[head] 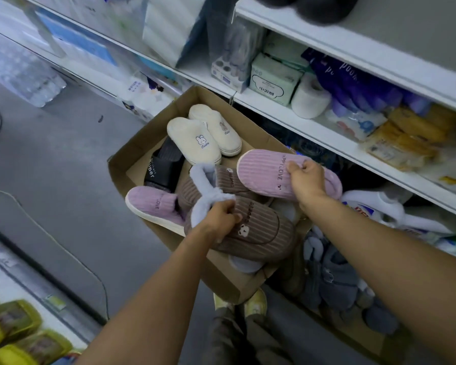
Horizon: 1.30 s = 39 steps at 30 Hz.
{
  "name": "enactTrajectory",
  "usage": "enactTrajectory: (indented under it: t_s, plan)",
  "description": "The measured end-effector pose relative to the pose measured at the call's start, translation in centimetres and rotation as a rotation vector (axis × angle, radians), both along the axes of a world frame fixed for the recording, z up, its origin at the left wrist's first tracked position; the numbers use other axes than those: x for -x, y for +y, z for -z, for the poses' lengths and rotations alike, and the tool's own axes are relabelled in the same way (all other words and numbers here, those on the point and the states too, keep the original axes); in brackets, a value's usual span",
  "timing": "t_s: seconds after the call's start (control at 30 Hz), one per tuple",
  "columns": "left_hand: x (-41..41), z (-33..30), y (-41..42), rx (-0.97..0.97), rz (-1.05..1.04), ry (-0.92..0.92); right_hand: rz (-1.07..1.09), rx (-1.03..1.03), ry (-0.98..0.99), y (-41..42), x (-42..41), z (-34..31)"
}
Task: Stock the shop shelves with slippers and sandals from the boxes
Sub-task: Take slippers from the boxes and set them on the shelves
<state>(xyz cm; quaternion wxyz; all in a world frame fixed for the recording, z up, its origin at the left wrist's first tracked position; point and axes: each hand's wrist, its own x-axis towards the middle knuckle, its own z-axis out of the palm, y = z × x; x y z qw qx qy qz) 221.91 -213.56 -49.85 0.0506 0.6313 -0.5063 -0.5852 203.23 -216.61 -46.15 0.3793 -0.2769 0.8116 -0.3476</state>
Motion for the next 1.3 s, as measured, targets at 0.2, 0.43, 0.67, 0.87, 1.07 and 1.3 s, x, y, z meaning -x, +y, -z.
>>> enactTrajectory:
  t_s: [0.2,0.43,0.67,0.87,1.07,1.3]
  plan:
    - [-1.9,0.3,0.4,0.090,0.160,-0.117,-0.116,0.025,-0.018,-0.2,-1.8,-0.6]
    - [-6.2,1.3,0.1,0.316,0.060,-0.154,-0.187,-0.023,-0.067,-1.2,-5.3,-0.3]
    - [-14.3,3.2,-5.1,0.264,-0.176,-0.265,-0.191,-0.064,-0.056,-4.5,-8.3,1.4]
    - [-19.8,5.5,-11.1,0.097,-0.053,-0.397,-0.181,-0.132,-0.023,-7.3,-11.8,3.0]
    - [-22.8,8.1,-14.8,-0.063,0.104,-0.537,-0.252,-0.213,0.013,-8.6,-13.9,5.0]
    - [-24.6,9.2,-17.4,-0.318,-0.126,-0.433,-0.188,-0.259,0.041,-8.8,-14.6,5.7]
